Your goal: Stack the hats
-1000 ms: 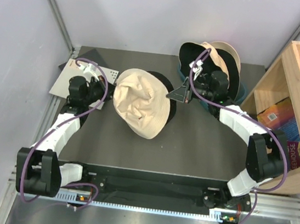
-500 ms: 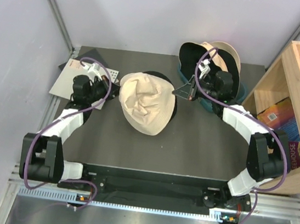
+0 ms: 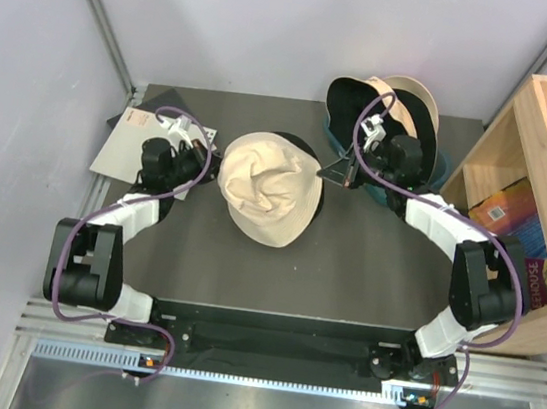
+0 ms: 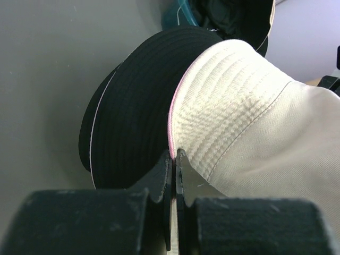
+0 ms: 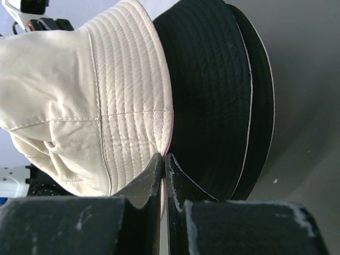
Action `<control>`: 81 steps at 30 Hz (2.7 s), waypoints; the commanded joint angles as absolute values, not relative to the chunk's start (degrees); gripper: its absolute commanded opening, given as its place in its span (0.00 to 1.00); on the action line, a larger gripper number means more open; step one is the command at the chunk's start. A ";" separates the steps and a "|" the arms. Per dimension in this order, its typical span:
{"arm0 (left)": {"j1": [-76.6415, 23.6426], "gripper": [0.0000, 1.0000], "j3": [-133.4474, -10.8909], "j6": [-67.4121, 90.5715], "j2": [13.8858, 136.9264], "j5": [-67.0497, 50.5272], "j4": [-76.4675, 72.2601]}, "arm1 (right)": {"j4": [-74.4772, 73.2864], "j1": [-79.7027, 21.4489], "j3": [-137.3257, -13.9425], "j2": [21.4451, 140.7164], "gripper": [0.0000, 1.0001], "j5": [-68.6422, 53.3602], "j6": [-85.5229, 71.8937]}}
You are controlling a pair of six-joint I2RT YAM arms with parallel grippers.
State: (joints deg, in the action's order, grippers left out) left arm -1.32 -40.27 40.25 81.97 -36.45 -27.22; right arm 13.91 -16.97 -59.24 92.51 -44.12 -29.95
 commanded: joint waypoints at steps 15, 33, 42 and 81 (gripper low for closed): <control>-3.34 0.00 -45.43 35.77 93.24 -30.68 -28.30 | 9.93 -12.57 -57.48 98.96 0.00 -32.08 -23.47; -8.44 0.00 -62.84 24.35 102.22 -27.15 -17.31 | 1.07 -12.57 -52.64 90.27 0.00 -26.55 -20.30; -8.44 0.00 -61.53 24.52 98.44 -28.74 -17.22 | 1.99 -9.75 -55.99 77.61 0.65 -31.53 -23.11; -8.44 0.00 -58.45 28.92 93.87 -29.62 -20.30 | 63.72 -16.61 -52.21 103.35 0.73 -57.04 -57.66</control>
